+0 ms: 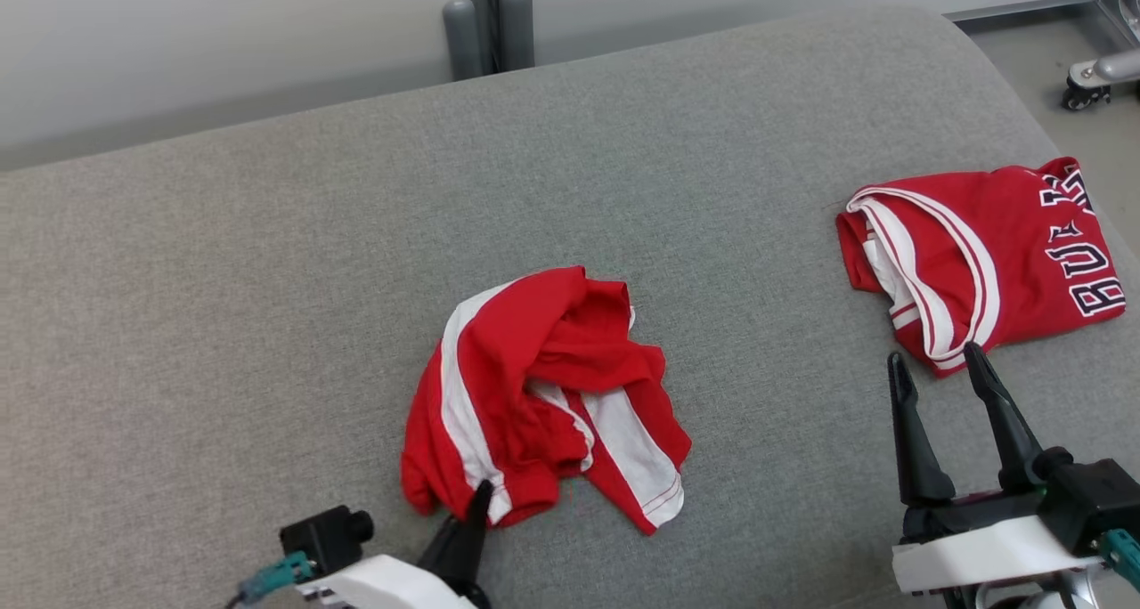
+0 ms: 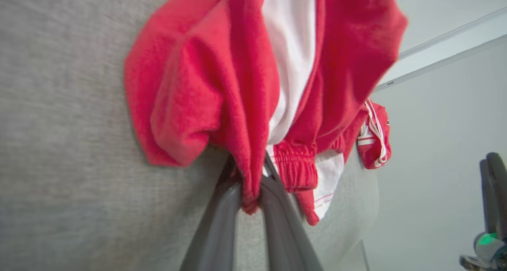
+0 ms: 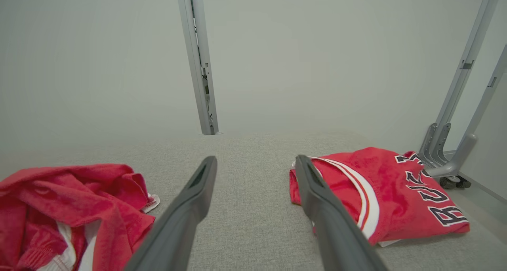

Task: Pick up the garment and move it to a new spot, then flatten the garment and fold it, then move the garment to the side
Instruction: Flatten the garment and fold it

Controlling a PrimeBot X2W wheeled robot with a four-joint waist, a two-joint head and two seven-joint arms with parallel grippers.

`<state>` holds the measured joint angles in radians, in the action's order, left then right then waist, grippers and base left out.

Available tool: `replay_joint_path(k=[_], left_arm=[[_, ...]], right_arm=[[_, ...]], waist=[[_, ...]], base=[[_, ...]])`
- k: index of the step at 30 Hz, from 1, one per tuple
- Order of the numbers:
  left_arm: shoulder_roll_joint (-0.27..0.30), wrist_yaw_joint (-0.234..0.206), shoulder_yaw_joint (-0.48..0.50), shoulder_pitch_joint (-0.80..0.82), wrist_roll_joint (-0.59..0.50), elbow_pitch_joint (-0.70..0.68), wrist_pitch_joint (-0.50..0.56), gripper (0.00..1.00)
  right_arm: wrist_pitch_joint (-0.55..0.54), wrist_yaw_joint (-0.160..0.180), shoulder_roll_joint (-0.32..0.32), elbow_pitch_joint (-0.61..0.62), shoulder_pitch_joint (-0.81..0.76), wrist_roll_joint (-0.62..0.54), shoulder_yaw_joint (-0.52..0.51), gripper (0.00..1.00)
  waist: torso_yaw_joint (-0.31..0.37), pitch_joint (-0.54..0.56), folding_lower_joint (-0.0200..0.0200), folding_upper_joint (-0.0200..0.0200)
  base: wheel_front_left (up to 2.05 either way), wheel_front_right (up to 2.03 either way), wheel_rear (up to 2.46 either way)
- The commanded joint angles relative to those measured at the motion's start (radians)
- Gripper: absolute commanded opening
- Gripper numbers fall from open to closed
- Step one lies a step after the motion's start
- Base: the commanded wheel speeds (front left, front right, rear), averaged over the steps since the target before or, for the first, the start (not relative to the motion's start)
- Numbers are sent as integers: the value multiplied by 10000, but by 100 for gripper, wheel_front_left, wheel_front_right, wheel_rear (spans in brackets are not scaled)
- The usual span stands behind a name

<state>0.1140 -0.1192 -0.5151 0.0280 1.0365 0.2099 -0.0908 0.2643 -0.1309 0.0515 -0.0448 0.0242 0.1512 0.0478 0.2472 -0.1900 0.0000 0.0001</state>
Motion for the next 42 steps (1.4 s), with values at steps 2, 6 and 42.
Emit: replay_joint_path(k=[2,6,42], left_arm=[[790,151,11,-31,-267,-478,337,0],[3106,86,13,-88,-944,-1919,1662,0],[4398,-2467,2711,-2353,-1531,-3593,-986,100]], right_arm=[[-3,2,36,2,-222,-24,-109,100],[-3,1,68,0,-428,-110,-154,100],[-4,2,571,393,-740,-292,-750,100]], waist=[[-143,223,0,-1],[-499,510,0,-1],[-1594,1631,0,-1]], base=[[0,0,0],[0,0,0],[0,0,0]])
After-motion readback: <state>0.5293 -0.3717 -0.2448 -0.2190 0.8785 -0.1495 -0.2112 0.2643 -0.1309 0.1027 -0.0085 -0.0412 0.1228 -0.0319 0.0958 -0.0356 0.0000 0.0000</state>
